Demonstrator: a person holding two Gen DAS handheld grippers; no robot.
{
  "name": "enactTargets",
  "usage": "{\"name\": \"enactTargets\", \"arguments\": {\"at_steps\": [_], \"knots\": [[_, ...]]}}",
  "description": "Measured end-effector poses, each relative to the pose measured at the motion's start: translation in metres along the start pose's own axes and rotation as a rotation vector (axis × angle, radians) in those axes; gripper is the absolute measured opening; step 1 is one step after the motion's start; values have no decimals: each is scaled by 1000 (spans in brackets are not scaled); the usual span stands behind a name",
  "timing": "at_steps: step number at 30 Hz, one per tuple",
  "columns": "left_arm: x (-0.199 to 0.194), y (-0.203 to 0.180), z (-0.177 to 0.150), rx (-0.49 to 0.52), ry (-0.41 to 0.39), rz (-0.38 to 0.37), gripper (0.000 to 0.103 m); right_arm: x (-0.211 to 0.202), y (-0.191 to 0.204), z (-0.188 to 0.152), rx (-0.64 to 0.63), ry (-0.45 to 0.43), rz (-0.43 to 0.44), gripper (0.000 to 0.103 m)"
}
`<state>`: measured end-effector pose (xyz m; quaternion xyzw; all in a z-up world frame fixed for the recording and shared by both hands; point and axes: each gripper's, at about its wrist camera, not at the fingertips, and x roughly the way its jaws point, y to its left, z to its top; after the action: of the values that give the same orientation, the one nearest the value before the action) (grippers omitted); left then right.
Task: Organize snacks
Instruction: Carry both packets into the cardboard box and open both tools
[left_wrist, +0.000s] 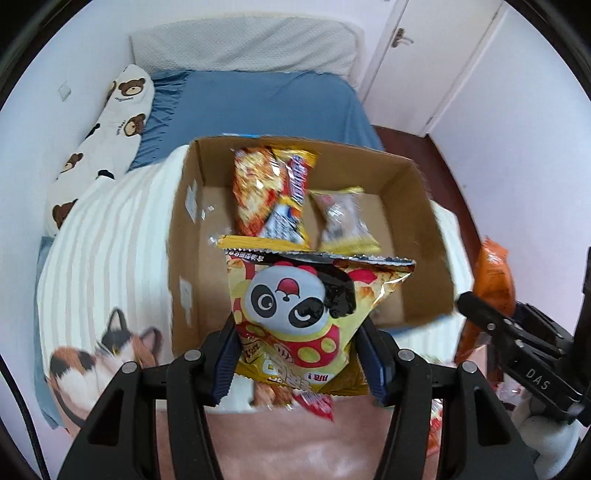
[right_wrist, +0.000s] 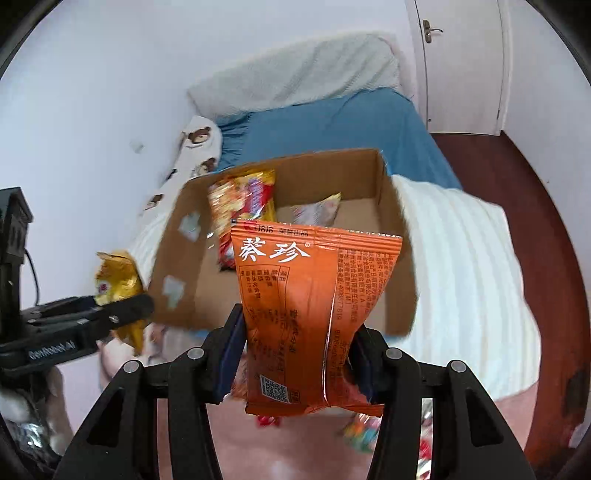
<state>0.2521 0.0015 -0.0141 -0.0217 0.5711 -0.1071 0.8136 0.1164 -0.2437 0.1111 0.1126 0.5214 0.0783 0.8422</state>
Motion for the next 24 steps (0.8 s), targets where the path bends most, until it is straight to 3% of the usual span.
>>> {"name": "enactTargets", "arguments": {"at_steps": [5, 12, 19, 22, 24], "knots": [[53, 13, 28, 28, 71, 104, 55, 45, -18, 28, 2, 60, -61, 54], [112, 34, 33, -11, 184, 122, 56, 101, -38, 36, 23, 153, -123, 54], [139, 39, 24, -19, 243, 128, 57, 127, -48, 26, 57, 203, -132, 54], [145, 41, 21, -34, 266, 119, 60, 134, -48, 26, 54, 223, -153, 63], [148, 42, 21, -45, 274, 99, 68, 140, -49, 25, 59, 254, -163, 75]]}}
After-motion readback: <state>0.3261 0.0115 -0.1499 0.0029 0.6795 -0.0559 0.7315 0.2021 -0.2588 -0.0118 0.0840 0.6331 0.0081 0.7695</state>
